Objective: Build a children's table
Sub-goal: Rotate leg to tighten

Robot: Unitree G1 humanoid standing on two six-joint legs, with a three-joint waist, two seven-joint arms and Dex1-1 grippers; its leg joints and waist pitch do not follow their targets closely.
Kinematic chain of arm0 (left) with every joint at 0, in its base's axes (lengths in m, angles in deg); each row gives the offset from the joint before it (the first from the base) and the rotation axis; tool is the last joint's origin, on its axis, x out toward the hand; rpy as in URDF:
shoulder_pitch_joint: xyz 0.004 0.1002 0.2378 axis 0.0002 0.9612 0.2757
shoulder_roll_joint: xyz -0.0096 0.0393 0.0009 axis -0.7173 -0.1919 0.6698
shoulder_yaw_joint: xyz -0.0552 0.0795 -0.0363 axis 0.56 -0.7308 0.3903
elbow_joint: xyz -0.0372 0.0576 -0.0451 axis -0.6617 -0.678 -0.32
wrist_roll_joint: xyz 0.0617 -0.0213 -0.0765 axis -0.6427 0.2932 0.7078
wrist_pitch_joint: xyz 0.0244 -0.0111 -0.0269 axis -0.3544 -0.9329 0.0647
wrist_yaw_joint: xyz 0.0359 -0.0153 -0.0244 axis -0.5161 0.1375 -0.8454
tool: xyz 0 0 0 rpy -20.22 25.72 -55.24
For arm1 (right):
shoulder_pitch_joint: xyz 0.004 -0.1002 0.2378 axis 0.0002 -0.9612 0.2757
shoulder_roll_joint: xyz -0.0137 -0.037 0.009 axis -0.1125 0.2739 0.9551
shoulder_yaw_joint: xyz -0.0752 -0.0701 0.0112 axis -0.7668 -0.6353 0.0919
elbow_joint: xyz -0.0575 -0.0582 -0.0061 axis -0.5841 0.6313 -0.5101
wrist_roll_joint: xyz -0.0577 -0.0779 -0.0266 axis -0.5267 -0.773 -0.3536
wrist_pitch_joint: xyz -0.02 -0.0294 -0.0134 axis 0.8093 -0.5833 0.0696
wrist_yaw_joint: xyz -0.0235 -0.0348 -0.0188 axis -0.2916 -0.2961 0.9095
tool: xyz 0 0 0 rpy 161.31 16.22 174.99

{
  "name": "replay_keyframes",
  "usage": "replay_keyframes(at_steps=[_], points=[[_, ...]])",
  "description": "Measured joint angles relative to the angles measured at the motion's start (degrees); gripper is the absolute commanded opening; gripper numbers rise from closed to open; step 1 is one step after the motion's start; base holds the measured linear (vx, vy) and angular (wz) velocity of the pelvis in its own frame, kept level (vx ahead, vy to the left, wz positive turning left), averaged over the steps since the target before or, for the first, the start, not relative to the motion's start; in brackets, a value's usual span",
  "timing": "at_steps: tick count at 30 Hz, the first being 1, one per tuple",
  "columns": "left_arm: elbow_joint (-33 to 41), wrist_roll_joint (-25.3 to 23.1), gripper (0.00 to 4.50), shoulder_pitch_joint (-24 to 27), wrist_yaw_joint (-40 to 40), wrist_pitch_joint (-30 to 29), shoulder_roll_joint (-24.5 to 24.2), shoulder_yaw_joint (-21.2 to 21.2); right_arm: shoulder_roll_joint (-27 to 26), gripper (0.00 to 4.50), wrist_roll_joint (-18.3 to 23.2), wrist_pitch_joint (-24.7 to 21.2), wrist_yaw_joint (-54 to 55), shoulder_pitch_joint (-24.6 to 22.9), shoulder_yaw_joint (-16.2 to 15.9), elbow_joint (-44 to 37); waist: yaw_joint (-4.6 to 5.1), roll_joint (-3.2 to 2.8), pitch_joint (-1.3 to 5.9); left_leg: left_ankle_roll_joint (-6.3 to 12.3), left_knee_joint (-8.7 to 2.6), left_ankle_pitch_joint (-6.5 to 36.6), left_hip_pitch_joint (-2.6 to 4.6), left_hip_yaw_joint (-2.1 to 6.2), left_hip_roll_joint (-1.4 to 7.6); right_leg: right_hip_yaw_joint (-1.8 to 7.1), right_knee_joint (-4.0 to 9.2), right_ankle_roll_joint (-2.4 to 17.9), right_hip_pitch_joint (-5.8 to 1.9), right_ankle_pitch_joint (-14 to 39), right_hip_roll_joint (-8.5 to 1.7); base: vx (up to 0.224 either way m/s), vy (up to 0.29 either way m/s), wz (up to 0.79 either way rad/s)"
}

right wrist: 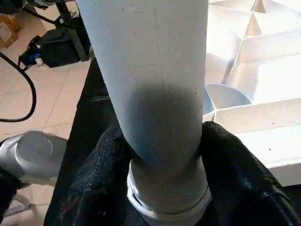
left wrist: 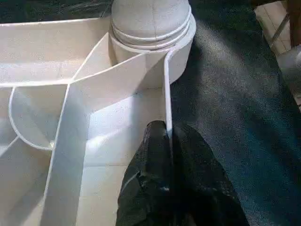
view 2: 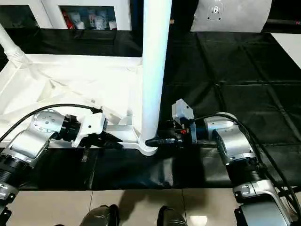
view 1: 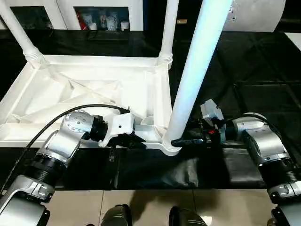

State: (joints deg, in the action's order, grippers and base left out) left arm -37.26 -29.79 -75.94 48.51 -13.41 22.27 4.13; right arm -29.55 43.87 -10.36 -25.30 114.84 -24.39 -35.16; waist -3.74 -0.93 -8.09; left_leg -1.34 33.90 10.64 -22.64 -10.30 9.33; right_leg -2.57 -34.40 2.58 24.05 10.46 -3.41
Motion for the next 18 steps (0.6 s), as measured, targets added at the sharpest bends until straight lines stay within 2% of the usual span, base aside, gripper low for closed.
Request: replay_keyframes(at_steps=[3,8,11,15,18], points=[[0.0,0.0,0.0,0.0,0.0,-0.1,0.0,0.0,0.0,1.92,0.1,-0.6,0.0,0.0,0.0,-0.2,0.0,0.0,0.0,0.0,0.0,0.0,0.0,0.0,0.0,0.0,0.0,0.0,0.0,0.0,0.0,0.0,0.0,0.0],[0.0,-0.1,0.0,-0.2,-1.9,-2.5,1.2,0.1,-0.8,1.91,0.2,-4.7,4.6,-2.5,1.1,-4.3,-0.09,0.0,0.0,-0.01,0.03,0.0,0.09,0.0,0.0,0.01,-0.06,0.0,-0.06,0.0,0.0,0.0,0.0,0.0],[-1.4,-1.6,0.0,-1.4,-7.4,-7.4,3.3,1.8,-4.2,1.91,-1.3,-7.2,14.3,-2.7,3.2,-4.5,0.5,0.01,0.01,-0.18,0.09,-0.1,0.3,0.0,0.0,0.07,-0.16,0.0,-0.2,-0.1,0.0,0.0,0.0,0.0],[-3.6,-3.5,0.0,-3.8,-14.9,-12.7,7.2,2.9,-10.0,1.91,-3.3,-9.2,28.6,-2.5,6.8,-4.0,1.99,0.04,0.01,-0.55,0.07,0.0,0.54,-0.01,0.0,0.1,-0.13,0.0,-0.35,-0.1,0.0,0.0,0.0,0.0],[-5.8,-4.6,0.0,-5.8,-21.0,-15.5,10.8,3.5,-13.8,1.91,-5.4,-10.2,38.9,-1.6,8.5,-3.7,2.23,0.08,0.02,-0.65,-0.04,-0.1,0.61,-0.01,0.0,0.09,-0.09,0.0,-0.35,-0.1,0.0,0.0,0.0,0.0]])
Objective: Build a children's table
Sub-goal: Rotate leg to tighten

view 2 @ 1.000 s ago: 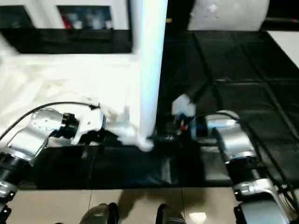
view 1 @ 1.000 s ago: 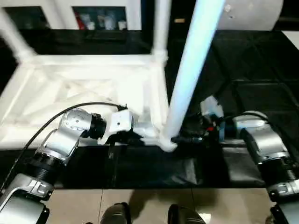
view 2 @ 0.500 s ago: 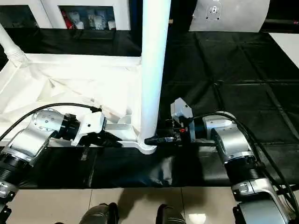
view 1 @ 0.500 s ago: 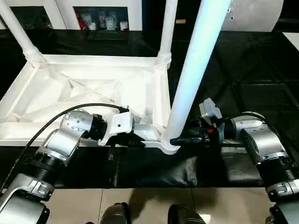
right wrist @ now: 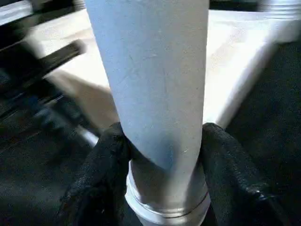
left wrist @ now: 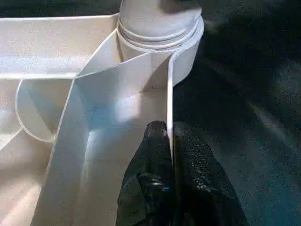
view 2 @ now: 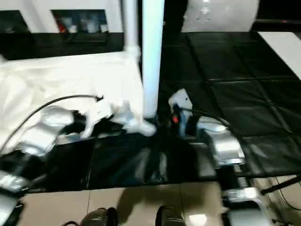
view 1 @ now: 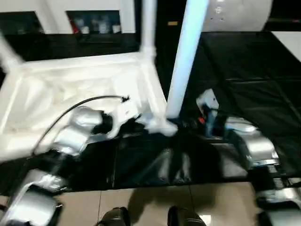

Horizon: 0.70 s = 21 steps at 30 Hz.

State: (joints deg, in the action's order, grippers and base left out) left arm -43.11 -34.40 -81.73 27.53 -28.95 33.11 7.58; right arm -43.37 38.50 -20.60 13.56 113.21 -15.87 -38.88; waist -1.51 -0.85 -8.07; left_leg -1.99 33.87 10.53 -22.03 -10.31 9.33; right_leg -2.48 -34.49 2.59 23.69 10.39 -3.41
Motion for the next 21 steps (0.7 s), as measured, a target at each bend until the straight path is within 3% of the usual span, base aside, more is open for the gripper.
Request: replay_keyframes(at_steps=[7,10,11,14,21], points=[[-6.5,-2.6,0.0,-5.5,-14.3,-5.0,8.5,1.8,-9.7,1.91,-5.2,-1.0,24.3,5.6,3.6,4.8,-0.24,0.01,0.02,-0.11,-0.19,-0.1,-0.04,0.0,-0.01,-0.01,0.03,0.0,0.04,-0.1,0.01,0.0,0.0,0.0],[-6.7,-2.8,0.0,-5.9,-17.5,-5.8,10.6,2.3,-11.1,1.91,-5.8,0.0,28.9,6.6,4.3,6.0,-0.38,0.01,0.02,0.08,-0.29,-0.1,-0.15,0.0,-0.03,-0.03,0.15,0.0,0.08,-0.1,0.0,0.0,0.0,0.0],[-6.7,-2.8,0.0,-5.9,-17.9,-5.8,10.9,2.3,-11.5,1.91,-5.8,0.5,29.4,6.7,4.8,6.3,-0.4,0.02,0.02,0.26,-0.32,-0.2,-0.15,-0.01,-0.03,-0.04,0.2,0.0,0.08,-0.1,0.0,0.0,0.0,0.0],[-6.7,-2.8,0.0,-6.1,-18.0,-6.1,11.0,2.5,-12.3,2.59,-5.7,1.5,30.2,6.8,5.5,6.8,-0.42,0.02,0.02,0.3,-0.38,-0.2,-0.18,-0.01,-0.02,-0.09,0.25,0.0,0.1,-0.1,0.0,0.0,0.0,0.0],[-5.8,-2.8,0.0,-5.7,-16.4,-5.7,10.3,2.0,-11.0,3.13,-5.2,5.4,26.6,5.6,4.8,7.7,-0.41,0.01,0.01,0.32,-0.38,-0.2,-0.29,-0.01,-0.02,-0.09,0.29,0.0,0.2,-0.1,0.0,0.0,0.0,0.0]])
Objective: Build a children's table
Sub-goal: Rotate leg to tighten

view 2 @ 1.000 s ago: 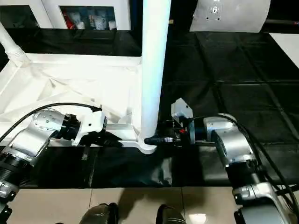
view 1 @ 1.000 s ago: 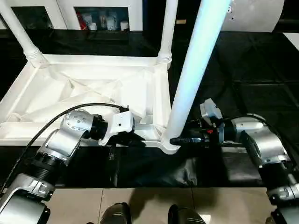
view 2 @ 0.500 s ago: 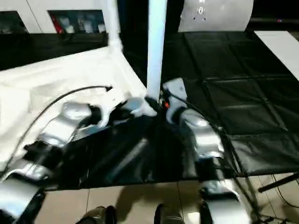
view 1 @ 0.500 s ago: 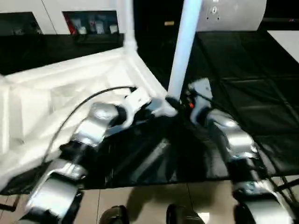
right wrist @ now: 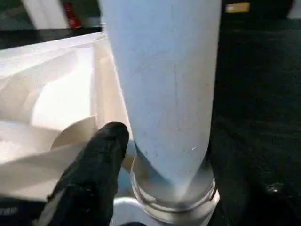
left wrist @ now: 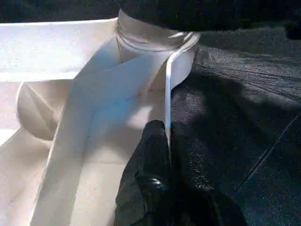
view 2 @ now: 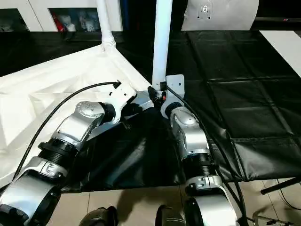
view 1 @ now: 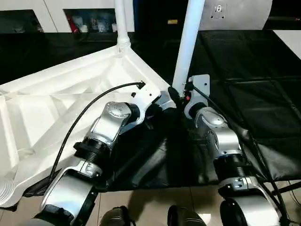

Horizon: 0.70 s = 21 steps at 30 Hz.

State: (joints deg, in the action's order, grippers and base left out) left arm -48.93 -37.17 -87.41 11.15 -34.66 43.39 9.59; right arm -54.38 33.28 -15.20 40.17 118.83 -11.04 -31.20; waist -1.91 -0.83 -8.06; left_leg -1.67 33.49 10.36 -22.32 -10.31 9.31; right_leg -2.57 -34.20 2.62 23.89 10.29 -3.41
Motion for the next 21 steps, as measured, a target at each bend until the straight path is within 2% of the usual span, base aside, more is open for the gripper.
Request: replay_keyframes(at_steps=[3,6,7,10,15,17,21], points=[[0.8,0.0,0.0,0.2,1.2,0.3,-0.9,-0.4,1.6,3.29,-0.1,1.3,-2.2,-0.4,-0.8,0.0,0.03,0.0,0.0,0.01,-0.02,0.0,-0.11,0.0,0.03,-0.05,-0.06,0.0,0.15,0.0,0.01,0.0,0.0,0.0],[3.1,0.1,0.0,1.7,5.0,2.0,-3.3,-1.6,5.7,3.45,0.1,3.6,-7.8,-2.0,-1.9,0.0,-0.1,-0.03,-0.02,0.04,-0.04,0.0,-0.18,0.0,0.06,-0.1,-0.06,0.0,0.22,0.0,0.02,0.0,0.0,0.0],[3.8,0.2,0.0,2.4,6.4,2.6,-4.2,-1.7,7.2,3.67,0.8,3.6,-10.3,-2.1,-1.5,-0.1,-0.09,-0.03,-0.02,0.04,-0.02,0.0,-0.18,0.0,0.07,-0.1,-0.09,0.0,0.22,0.0,0.02,0.0,0.0,0.0],[4.0,0.5,0.0,3.2,9.0,4.7,-6.0,-1.9,9.7,3.78,3.0,3.6,-16.5,-2.1,-1.4,-1.2,0.02,-0.04,-0.02,0.09,0.04,0.0,-0.12,0.0,0.09,-0.1,-0.19,0.0,0.2,0.0,0.02,0.0,0.0,0.0],[5.8,2.5,0.0,5.4,15.2,7.8,-10.0,-2.5,16.2,4.22,6.4,5.1,-31.0,-2.2,-2.4,-1.7,-0.08,-0.03,-0.02,0.07,0.07,0.0,-0.03,0.0,0.11,-0.11,-0.23,0.0,0.12,0.0,0.03,0.0,0.0,0.0],[6.3,3.1,0.0,6.1,17.9,9.2,-11.6,-2.6,18.0,4.44,7.2,4.6,-35.7,-2.5,-3.7,-2.8,-0.11,-0.03,-0.02,0.07,0.07,0.0,-0.04,0.0,0.11,-0.11,-0.23,0.0,0.11,0.0,0.04,0.0,0.0,0.0],[8.2,4.5,0.0,8.0,24.2,12.4,-14.9,-3.1,21.6,4.44,8.9,3.1,-46.5,-2.9,-6.7,-3.6,-0.61,-0.02,-0.03,0.09,0.1,0.0,-0.13,0.0,0.12,-0.13,-0.19,0.0,0.15,0.0,0.04,0.0,0.0,0.0]])
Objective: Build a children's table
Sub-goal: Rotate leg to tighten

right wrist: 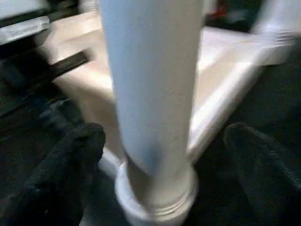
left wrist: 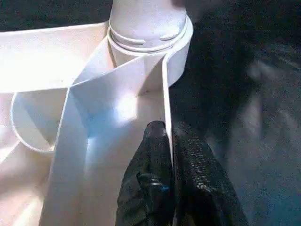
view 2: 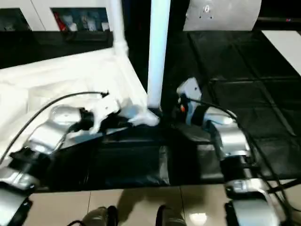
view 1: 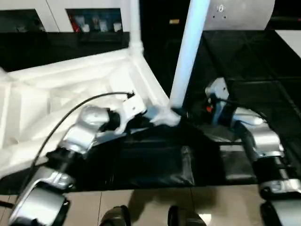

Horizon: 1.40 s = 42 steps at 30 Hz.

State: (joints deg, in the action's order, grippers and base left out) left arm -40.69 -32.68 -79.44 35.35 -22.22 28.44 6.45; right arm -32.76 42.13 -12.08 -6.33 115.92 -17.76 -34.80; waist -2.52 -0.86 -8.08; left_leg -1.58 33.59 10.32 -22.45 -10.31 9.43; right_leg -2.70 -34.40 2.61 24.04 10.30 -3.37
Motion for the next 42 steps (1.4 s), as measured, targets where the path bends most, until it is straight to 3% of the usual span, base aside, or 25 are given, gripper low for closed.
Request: replay_keyframes(at_steps=[6,7,9,10,14,16,24,30,38,42], points=[[2.8,2.0,0.0,1.9,8.9,2.4,-4.3,-1.6,2.3,4.44,1.5,-0.3,-11.3,-0.4,-3.9,-0.1,-1.15,0.0,0.0,0.0,0.08,0.0,-0.05,0.0,0.02,-0.02,-0.02,0.0,0.01,0.0,-0.01,0.0,0.0,0.0],[3.0,2.0,0.0,2.0,9.6,2.9,-4.5,-1.9,2.3,4.18,1.5,-0.3,-12.2,-0.4,-4.3,-0.1,-1.28,0.05,-0.02,0.0,0.12,0.0,-0.06,0.0,0.01,-0.01,-0.02,0.0,-0.01,0.0,-0.02,0.0,0.0,0.0],[3.1,2.0,0.0,2.0,10.4,3.3,-4.5,-2.2,2.5,4.18,1.5,-0.2,-13.1,-0.4,-5.1,-0.1,-1.41,0.11,-0.06,0.0,0.18,0.0,-0.06,0.0,0.0,0.0,-0.01,0.0,-0.03,0.0,-0.03,0.0,0.0,0.0],[3.2,2.0,0.0,2.0,10.6,3.4,-4.6,-2.3,2.5,3.81,1.5,-0.1,-13.7,-0.4,-5.3,-0.1,-1.42,0.13,-0.07,0.0,0.19,0.0,-0.07,0.0,0.0,0.02,-0.01,0.0,-0.04,0.0,-0.04,0.0,0.0,0.0],[3.5,2.1,0.0,2.1,10.7,3.4,-4.8,-2.4,2.5,3.73,2.0,-0.7,-15.2,-0.4,-5.7,-0.1,-1.41,0.14,-0.08,0.0,0.19,0.0,-0.06,0.0,0.0,0.01,-0.02,0.0,-0.04,0.0,-0.04,0.0,0.0,0.0],[3.6,2.5,0.0,2.3,11.0,3.4,-4.9,-2.4,2.5,3.38,2.4,-1.4,-16.7,-0.4,-6.1,-0.1,-1.42,0.14,-0.08,0.0,0.16,0.0,-0.08,0.0,0.01,-0.01,-0.02,0.0,-0.01,0.0,-0.03,0.0,0.0,0.0],[4.0,2.7,0.0,2.5,12.3,3.4,-5.0,-2.6,2.7,2.84,2.5,-1.4,-17.7,-0.4,-6.4,-0.1,-1.65,0.14,-0.08,0.01,0.19,0.0,-0.1,0.0,0.01,-0.01,-0.02,0.0,-0.01,0.0,-0.03,0.0,0.0,0.0],[4.0,2.8,0.0,2.5,12.7,3.4,-5.0,-2.8,2.8,2.15,2.5,-1.4,-18.0,-0.4,-6.5,-0.1,-1.99,0.15,-0.08,0.01,0.2,0.0,-0.08,0.0,0.01,-0.01,-0.03,0.0,-0.02,0.0,-0.03,0.0,0.0,0.0],[4.1,2.8,0.0,2.5,11.4,1.7,-3.9,-2.8,2.4,2.04,2.5,-2.8,-15.0,-3.2,-5.6,-4.0,-2.52,0.14,-0.08,0.01,0.19,0.0,-0.04,0.0,0.01,-0.01,-0.05,0.0,-0.04,0.0,-0.03,0.0,0.0,0.0],[3.0,1.6,0.0,1.3,7.0,-1.9,-2.4,-1.7,-0.9,2.01,1.4,-4.9,-6.1,-3.7,-3.6,-4.3,-1.83,0.15,-0.08,-0.23,0.16,-0.1,0.23,0.0,0.0,0.04,-0.12,0.1,-0.19,-0.1,-0.03,0.0,0.0,0.0]])
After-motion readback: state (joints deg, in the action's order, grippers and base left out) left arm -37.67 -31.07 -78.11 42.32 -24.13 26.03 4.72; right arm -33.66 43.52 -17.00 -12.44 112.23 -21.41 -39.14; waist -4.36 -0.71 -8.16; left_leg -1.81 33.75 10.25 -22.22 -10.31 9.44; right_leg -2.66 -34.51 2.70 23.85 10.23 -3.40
